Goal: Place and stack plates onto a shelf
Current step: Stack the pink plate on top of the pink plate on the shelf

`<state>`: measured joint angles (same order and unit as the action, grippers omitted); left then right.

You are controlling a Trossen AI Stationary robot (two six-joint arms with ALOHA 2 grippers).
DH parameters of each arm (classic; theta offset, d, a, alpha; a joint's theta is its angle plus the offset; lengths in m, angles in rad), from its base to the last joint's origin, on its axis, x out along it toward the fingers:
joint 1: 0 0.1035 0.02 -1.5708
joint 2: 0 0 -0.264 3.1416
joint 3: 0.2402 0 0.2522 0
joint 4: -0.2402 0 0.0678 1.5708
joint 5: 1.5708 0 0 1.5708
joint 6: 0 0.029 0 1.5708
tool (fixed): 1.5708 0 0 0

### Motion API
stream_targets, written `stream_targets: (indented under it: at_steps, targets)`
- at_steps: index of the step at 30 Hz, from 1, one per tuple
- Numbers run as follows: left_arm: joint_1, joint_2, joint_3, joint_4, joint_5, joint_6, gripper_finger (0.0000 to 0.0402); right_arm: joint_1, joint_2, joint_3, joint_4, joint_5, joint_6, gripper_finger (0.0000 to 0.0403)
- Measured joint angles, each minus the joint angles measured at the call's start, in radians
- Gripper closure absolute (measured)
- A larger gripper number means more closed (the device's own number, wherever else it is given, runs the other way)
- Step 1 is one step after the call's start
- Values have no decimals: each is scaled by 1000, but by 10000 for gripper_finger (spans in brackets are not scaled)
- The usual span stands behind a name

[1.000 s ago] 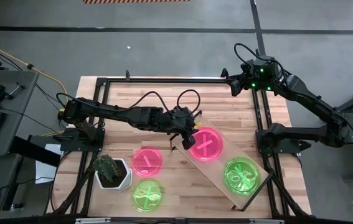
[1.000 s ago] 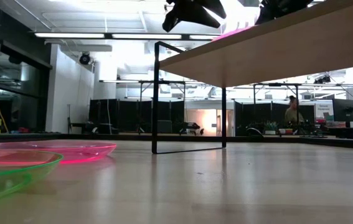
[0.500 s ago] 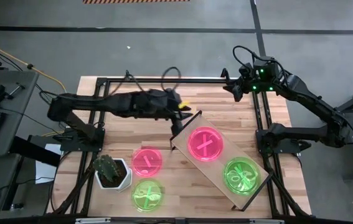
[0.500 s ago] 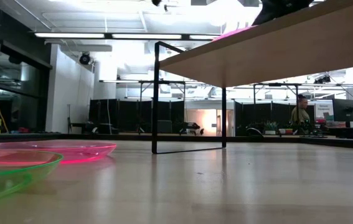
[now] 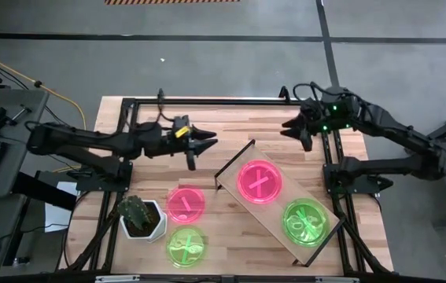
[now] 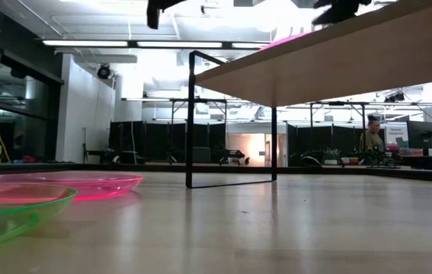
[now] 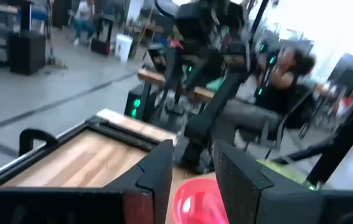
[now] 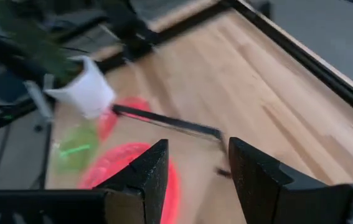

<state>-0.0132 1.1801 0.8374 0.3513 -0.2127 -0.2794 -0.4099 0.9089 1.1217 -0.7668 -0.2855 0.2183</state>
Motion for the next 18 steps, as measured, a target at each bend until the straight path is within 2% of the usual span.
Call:
stream_targets:
  at_steps: [4, 11, 15, 18]
  targets:
    - [0, -39, -76, 68, 0, -6, 293, 118, -63, -158, 251, 18, 79, 252]
    - [0, -39, -77, 41, 0, 26, 293, 235, -166, -528, 756, 68, 323, 252]
    - [0, -38, -77, 21, 0, 28, 293, 241, -183, -621, 905, 72, 417, 252]
    - [0, -38, -77, 14, 0, 29, 293, 241, -184, -619, 922, 101, 429, 252]
